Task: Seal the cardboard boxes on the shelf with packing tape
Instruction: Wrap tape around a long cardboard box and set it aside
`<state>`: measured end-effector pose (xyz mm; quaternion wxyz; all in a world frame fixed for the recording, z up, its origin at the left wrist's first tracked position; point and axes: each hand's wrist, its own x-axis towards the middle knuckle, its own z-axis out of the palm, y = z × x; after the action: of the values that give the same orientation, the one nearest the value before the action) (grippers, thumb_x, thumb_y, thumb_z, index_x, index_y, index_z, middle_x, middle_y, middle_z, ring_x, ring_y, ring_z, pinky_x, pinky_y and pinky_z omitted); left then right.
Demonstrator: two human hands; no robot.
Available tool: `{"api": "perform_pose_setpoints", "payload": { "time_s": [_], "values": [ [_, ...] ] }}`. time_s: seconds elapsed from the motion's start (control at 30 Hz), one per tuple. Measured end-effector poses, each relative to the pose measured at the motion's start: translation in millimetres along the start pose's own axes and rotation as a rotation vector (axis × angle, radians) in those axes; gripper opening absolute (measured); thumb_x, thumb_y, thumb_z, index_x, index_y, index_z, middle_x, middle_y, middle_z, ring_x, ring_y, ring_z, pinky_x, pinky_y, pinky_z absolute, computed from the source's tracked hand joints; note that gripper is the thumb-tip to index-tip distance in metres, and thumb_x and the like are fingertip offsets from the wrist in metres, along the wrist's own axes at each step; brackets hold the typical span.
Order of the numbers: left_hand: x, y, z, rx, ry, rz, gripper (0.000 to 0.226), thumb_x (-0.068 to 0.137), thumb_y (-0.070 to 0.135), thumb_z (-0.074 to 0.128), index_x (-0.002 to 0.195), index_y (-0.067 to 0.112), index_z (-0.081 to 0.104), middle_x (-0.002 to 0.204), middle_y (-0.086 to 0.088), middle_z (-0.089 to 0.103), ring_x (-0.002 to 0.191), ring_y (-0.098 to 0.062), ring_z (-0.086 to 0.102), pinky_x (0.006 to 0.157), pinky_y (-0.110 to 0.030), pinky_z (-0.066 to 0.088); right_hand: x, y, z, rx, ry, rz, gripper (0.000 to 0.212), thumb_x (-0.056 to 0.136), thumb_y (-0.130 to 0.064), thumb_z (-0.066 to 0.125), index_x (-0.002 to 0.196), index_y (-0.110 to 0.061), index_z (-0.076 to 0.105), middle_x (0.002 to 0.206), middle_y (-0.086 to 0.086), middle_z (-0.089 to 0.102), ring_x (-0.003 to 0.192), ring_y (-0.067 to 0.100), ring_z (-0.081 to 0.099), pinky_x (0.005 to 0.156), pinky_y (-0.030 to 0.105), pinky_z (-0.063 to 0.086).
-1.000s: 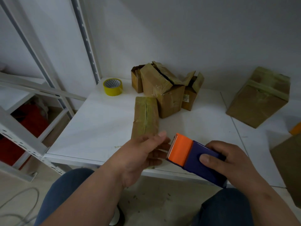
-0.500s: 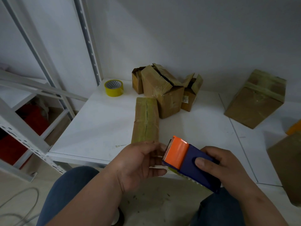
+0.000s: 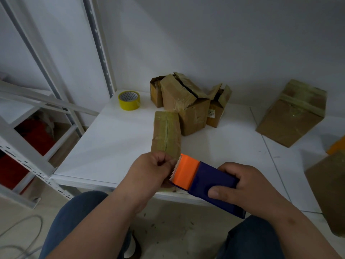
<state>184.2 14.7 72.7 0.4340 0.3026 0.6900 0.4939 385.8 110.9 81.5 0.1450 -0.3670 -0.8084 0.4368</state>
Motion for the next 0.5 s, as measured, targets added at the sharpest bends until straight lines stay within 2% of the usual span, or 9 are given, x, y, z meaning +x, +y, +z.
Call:
{"api": "perform_pose_setpoints", "payload": {
  "time_s": [0.1,0.23,0.33,0.43,0.5],
  "values": [
    [-0.2,5.8,-4.1,-0.012,0.059,0.067,0.023,0.095,0.010,0.058,0.074,0.005,0.066,0.060,-0.007,0.063,0.051,-0.009,0.061,0.052,-0.017,0.050,5.7,-6.3,-6.3,-0.026,-0.023,-0.056,0.051,0.048,-0.070,0.069,0.080,-0.030,0.065,0.073,-0.013,0.068,0.060,0.001,0.063,0.053,0.014,0.047],
    [-0.1,10.0,-12.2,-0.080,0.101,0.119,0.026,0.094,0.011,0.060,0.069,0.011,0.067,0.066,-0.012,0.061,0.057,-0.014,0.062,0.059,-0.024,0.054,13.7,-15.3,-18.4,-0.068,-0.047,-0.086,0.049,0.050,-0.069,0.065,0.080,-0.031,0.064,0.073,-0.019,0.068,0.060,-0.003,0.062,0.053,0.010,0.045],
    [6.8,14.2,-31.7,-0.161,0.170,0.115,0.020,0.093,0.011,0.061,0.074,0.006,0.067,0.061,-0.007,0.056,0.056,-0.014,0.059,0.066,-0.031,0.059,16.1,-9.7,-31.8,-0.087,-0.047,-0.048,0.049,0.047,-0.072,0.065,0.074,-0.031,0.066,0.070,-0.014,0.069,0.058,-0.001,0.061,0.053,0.011,0.045],
    [17.4,16.4,-63.0,-0.266,0.267,0.097,0.018,0.094,0.008,0.059,0.078,0.001,0.065,0.058,-0.005,0.050,0.050,-0.009,0.053,0.064,-0.028,0.060,16.2,3.5,-50.5,-0.114,-0.010,0.030,0.058,0.039,-0.076,0.065,0.074,-0.030,0.070,0.069,-0.006,0.070,0.057,0.005,0.063,0.051,0.011,0.044],
    [22.4,15.5,-77.1,-0.248,0.257,0.100,0.020,0.094,0.009,0.059,0.078,0.002,0.066,0.060,-0.007,0.049,0.052,-0.009,0.052,0.064,-0.028,0.059,15.7,9.2,-61.6,-0.088,-0.013,0.081,0.059,0.035,-0.078,0.066,0.072,-0.032,0.072,0.067,-0.003,0.071,0.056,0.007,0.065,0.050,0.011,0.044]
  ]
}}
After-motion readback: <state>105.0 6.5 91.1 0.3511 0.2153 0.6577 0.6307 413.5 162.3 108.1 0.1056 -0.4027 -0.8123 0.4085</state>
